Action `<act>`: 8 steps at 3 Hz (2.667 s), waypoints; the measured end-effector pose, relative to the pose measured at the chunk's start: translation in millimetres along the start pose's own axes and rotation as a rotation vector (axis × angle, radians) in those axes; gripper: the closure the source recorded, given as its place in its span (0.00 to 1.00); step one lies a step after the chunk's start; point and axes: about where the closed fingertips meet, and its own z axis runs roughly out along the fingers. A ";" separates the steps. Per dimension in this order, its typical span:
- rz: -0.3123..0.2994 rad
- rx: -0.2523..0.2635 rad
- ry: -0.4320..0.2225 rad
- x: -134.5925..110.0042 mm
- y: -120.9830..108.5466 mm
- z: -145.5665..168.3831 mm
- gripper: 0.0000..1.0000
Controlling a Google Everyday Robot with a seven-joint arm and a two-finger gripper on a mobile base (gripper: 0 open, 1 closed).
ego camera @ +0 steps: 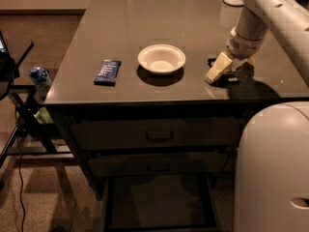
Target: Place rxbar chocolate into bottom drawer
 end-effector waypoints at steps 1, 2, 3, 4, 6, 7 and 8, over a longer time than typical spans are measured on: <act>0.000 0.000 0.000 0.0 0.0 0.0 0.66; 0.000 0.000 0.000 0.0 0.0 0.0 0.89; 0.000 0.000 0.000 -0.1 0.0 -0.3 1.00; 0.000 0.000 0.000 -1.3 0.0 -9.3 1.00; 0.000 0.000 0.000 -4.8 -0.3 -33.6 1.00; -0.005 0.012 -0.025 -8.1 -1.8 -35.5 1.00; 0.004 0.018 -0.049 5.9 -0.9 -49.6 1.00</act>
Offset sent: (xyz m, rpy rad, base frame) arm 0.0000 0.0000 0.0000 0.0000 0.0000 0.0000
